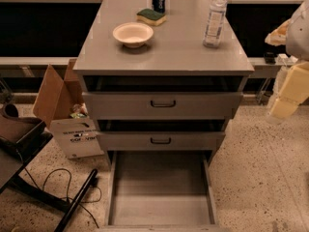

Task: Place blue plastic bottle into bottom drawer

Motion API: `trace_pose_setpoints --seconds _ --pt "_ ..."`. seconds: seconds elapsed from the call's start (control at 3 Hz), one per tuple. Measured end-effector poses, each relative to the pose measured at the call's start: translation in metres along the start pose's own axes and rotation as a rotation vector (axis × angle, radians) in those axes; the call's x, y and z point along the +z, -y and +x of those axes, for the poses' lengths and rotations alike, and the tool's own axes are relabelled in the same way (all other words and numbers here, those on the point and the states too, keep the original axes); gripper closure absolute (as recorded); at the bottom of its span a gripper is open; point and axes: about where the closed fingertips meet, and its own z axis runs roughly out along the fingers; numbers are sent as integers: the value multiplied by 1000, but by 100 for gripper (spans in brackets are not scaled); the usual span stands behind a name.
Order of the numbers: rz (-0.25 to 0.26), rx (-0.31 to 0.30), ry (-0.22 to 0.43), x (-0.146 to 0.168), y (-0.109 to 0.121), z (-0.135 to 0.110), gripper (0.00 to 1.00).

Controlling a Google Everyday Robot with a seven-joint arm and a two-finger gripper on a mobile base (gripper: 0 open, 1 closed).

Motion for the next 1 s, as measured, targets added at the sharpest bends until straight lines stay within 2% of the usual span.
trace_pose_setpoints --seconds 0.33,0.67,1.0 --pt "4 5 13 3 3 0 0" --pt "39 66 142 24 36 4 0" --pt "71 157 356 54 91 -1 0"
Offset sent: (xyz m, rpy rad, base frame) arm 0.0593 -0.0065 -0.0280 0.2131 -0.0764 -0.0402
